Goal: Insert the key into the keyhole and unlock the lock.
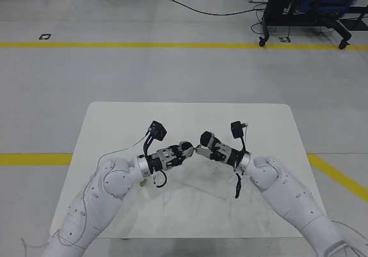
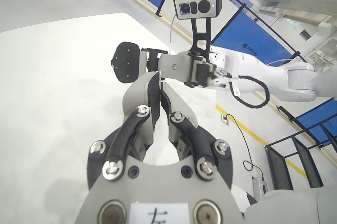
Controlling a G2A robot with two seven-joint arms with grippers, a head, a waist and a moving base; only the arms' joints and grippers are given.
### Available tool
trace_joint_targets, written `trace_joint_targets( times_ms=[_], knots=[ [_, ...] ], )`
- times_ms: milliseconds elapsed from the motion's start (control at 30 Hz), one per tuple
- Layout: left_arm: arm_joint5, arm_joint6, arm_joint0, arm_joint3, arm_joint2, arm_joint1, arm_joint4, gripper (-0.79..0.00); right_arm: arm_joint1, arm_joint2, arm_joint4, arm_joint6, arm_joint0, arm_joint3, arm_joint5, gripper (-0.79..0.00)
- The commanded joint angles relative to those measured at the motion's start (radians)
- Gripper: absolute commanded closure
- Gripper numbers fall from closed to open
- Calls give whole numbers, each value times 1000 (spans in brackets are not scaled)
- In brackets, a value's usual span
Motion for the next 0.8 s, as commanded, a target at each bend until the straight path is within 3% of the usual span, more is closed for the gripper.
trace_joint_targets(
  times_ms=[0,133,167,200,233,267,367,567,767],
  knots=[
    [-20,-50,5,-8,-8,7,-8,0,13,30,-21,33,-19,-24,-1,-785],
    [-26,-190,-3,-20,-9,19,-28,0,41,78,-1,155,-64,-75,-48,-763],
    [-23,-197,-3,-25,-13,21,-38,0,49,95,29,188,-71,-82,-55,-613],
    [-28,-195,0,-27,-12,21,-51,0,53,103,43,200,-74,-85,-56,-563],
    [-46,-195,2,-30,-8,21,-78,0,57,111,63,221,-80,-91,-55,-431],
    [-73,-201,3,-27,-2,21,-114,0,61,115,79,245,-84,-98,-53,-385],
    [-132,-247,-13,-2,22,21,-208,0,68,113,120,322,-91,-116,-48,-357],
    [-115,-307,-59,31,58,19,-228,0,75,83,234,449,-78,-125,-80,-271],
    [-111,-297,-67,40,64,21,-225,0,80,69,311,518,-62,-112,-92,-222]
  ],
)
